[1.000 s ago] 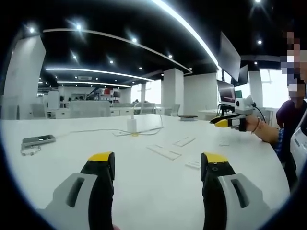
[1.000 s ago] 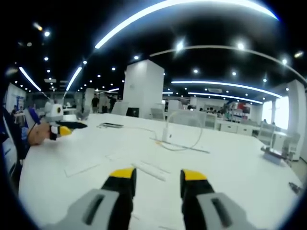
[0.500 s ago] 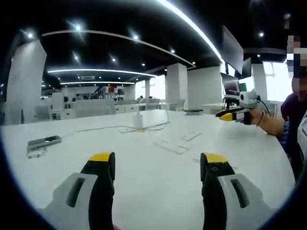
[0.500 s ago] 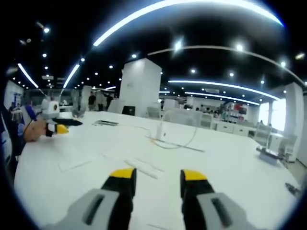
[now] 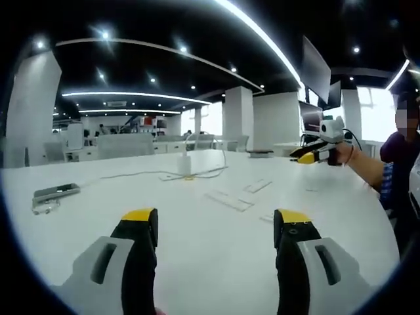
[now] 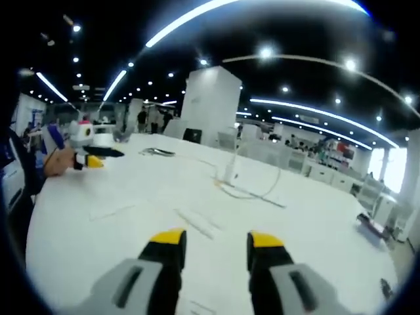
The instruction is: Locate the socket holder cover, grip the socket holder cover, clip it into the socket holder slot.
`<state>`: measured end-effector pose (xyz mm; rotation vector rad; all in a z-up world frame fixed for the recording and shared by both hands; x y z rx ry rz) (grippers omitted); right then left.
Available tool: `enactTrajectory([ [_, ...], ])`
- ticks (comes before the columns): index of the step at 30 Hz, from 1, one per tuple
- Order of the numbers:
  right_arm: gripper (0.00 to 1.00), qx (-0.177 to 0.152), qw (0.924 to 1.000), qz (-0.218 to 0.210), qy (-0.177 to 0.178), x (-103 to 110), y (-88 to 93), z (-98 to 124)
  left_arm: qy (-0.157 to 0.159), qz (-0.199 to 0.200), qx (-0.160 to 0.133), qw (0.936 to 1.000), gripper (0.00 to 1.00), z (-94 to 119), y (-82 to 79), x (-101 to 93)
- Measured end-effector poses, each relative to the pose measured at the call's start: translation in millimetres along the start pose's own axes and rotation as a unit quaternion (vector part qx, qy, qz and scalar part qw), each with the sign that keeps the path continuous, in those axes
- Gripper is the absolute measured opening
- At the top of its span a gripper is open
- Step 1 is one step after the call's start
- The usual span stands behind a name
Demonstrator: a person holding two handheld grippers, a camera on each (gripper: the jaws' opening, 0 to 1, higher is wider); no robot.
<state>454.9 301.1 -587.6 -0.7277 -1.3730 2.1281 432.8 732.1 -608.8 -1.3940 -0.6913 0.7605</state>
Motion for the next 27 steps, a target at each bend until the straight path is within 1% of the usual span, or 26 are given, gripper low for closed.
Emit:
enactTrajectory([
  [1, 0.38, 0.009, 0.9999, 0.007, -0.004, -0.6, -0.6, 0.0, 0.001, 0.001, -0.001, 1.0000, 0.72, 0.1, -0.3, -0.3],
  [3, 0.39, 0.040, 0.9984, 0.033, -0.021, -2.1, -2.1, -0.6, 0.003, 0.002, -0.002, 1.0000, 0.71, 0.4, -0.9, -1.2],
  [4, 0.39, 0.069, 0.9958, 0.052, -0.031, -2.9, -2.0, -0.1, 0.004, 0.002, -0.003, 1.0000, 0.71, 0.5, -1.2, -1.5],
  [5, 0.40, 0.084, 0.9939, 0.061, -0.035, -3.3, -1.9, -0.1, 0.005, 0.002, -0.003, 1.0000, 0.71, 0.5, -1.4, -1.8],
  [6, 0.41, 0.111, 0.9901, 0.077, -0.036, -6.2, -2.3, -0.4, 0.005, 0.002, -0.003, 1.0000, 0.71, 0.7, -1.5, -1.9],
  [9, 0.41, 0.134, 0.9848, 0.099, -0.049, -9.7, -8.4, -2.5, 0.005, 0.001, -0.002, 1.0000, 0.71, 0.3, -0.9, -1.6],
  [11, 0.41, 0.153, 0.9775, 0.125, -0.074, -10.8, -12.9, -3.8, 0.005, 0.001, 0.000, 1.0000, 0.71, -0.1, -0.3, -1.4],
  [12, 0.41, 0.169, 0.9711, 0.141, -0.093, -10.3, -12.6, -3.8, 0.005, 0.001, 0.001, 1.0000, 0.71, -0.2, 0.1, -1.5],
  [14, 0.41, 0.204, 0.9553, 0.171, -0.129, -9.2, -9.5, -3.1, 0.005, 0.001, 0.003, 1.0000, 0.71, -0.6, 0.8, -1.5],
  [15, 0.42, 0.218, 0.9482, 0.175, -0.151, -7.8, -7.4, -3.0, 0.005, 0.001, 0.004, 1.0000, 0.71, -0.8, 1.2, -1.6],
  [16, 0.42, 0.228, 0.9442, 0.176, -0.160, -7.1, -5.9, -1.8, 0.005, 0.001, 0.004, 1.0000, 0.71, -0.9, 1.6, -1.6],
  [18, 0.42, 0.249, 0.9329, 0.186, -0.182, -5.3, -4.3, -1.0, 0.005, 0.001, 0.006, 1.0000, 0.71, -1.2, 2.4, -1.7],
  [19, 0.42, 0.252, 0.9311, 0.188, -0.185, -4.9, -4.2, -1.1, 0.005, 0.001, 0.006, 1.0000, 0.71, -1.2, 2.5, -1.7],
  [22, 0.41, 0.304, 0.8990, 0.212, -0.234, 2.1, -0.6, 0.8, 0.007, 0.001, 0.008, 0.9999, 0.71, -1.7, 3.4, -3.5],
  [23, 0.40, 0.328, 0.8836, 0.223, -0.249, 4.4, 1.6, 0.4, 0.008, 0.001, 0.009, 0.9999, 0.71, -1.9, 3.9, -3.9],
  [24, 0.40, 0.344, 0.8728, 0.227, -0.261, 7.6, 3.5, 0.8, 0.009, 0.001, 0.011, 0.9999, 0.71, -2.2, 4.6, -4.1],
  [26, 0.39, 0.374, 0.8534, 0.236, -0.277, 11.6, 5.5, -1.3, 0.009, 0.001, 0.014, 0.9999, 0.71, -2.4, 5.5, -4.3],
  [27, 0.39, 0.385, 0.8458, 0.241, -0.280, 12.8, 5.6, -3.3, 0.008, 0.001, 0.014, 0.9999, 0.71, -2.3, 5.9, -4.3],
])
Point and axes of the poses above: the point that each gripper's makers call its tool centre point, and the gripper's own axes: z roughly backward along the fingers, x roughly to its left, y roughly out of its underside, the point moved 8 cm from there along z, roughly backward along the fingers, and after that the axes turned 4 degrees about -y, right-handed, at the moved point
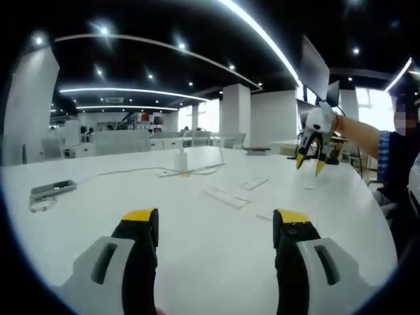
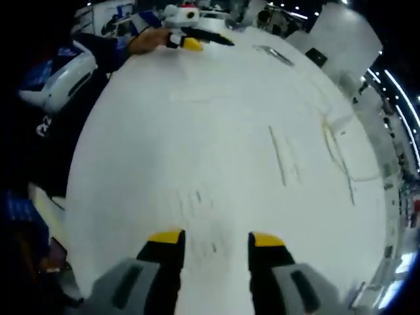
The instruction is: Locate the socket holder cover, grip the socket holder cover, clip it into the socket holder slot.
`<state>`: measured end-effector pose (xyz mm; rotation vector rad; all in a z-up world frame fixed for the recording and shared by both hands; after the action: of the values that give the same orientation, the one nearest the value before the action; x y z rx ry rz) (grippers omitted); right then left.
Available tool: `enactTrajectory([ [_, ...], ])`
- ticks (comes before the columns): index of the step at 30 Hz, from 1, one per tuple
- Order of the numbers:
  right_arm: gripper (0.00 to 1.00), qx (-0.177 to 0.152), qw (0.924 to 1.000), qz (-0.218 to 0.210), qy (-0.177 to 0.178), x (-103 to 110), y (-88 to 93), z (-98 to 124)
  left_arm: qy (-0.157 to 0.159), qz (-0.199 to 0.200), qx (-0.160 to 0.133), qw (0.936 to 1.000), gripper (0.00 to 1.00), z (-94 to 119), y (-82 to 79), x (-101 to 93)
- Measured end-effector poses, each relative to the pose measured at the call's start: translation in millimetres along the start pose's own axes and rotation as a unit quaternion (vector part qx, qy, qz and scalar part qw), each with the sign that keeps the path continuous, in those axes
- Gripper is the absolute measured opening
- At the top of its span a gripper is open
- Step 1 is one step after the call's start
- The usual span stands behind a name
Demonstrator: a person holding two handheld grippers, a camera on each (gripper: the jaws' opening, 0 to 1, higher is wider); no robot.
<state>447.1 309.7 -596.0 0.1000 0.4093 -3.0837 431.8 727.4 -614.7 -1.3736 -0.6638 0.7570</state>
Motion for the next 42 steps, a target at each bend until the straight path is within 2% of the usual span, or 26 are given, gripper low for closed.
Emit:
enactTrajectory([
  [10, 0.38, 0.074, 0.9951, 0.034, -0.055, 1.1, -15.5, -11.2, 0.003, 0.002, 0.003, 1.0000, 0.71, 0.3, 0.5, -2.3],
  [18, 0.37, 0.107, 0.9899, 0.050, -0.078, 0.1, -23.2, -21.9, 0.011, 0.006, 0.006, 0.9999, 0.71, -0.3, 0.9, -5.1],
  [27, 0.28, 0.119, 0.9875, 0.064, -0.082, -5.4, -24.6, -23.1, 0.013, 0.006, 0.006, 0.9999, 0.71, -0.4, -0.1, -4.3],
  [42, 0.28, 0.122, 0.9872, 0.068, -0.077, -8.0, -25.2, -21.6, 0.018, 0.010, 0.014, 0.9997, 0.70, -2.1, 1.6, -3.9],
])
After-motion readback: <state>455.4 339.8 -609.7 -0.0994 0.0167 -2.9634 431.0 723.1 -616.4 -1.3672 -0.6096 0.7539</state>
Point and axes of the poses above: the point that each gripper's makers call its tool centre point, and the gripper's own axes: z roughly backward along the fingers, x roughly to its left, y roughly out of its underside, the point moved 8 cm from there along z, roughly backward along the fingers, and after that the axes turned 4 degrees about -y, right-handed, at the moved point
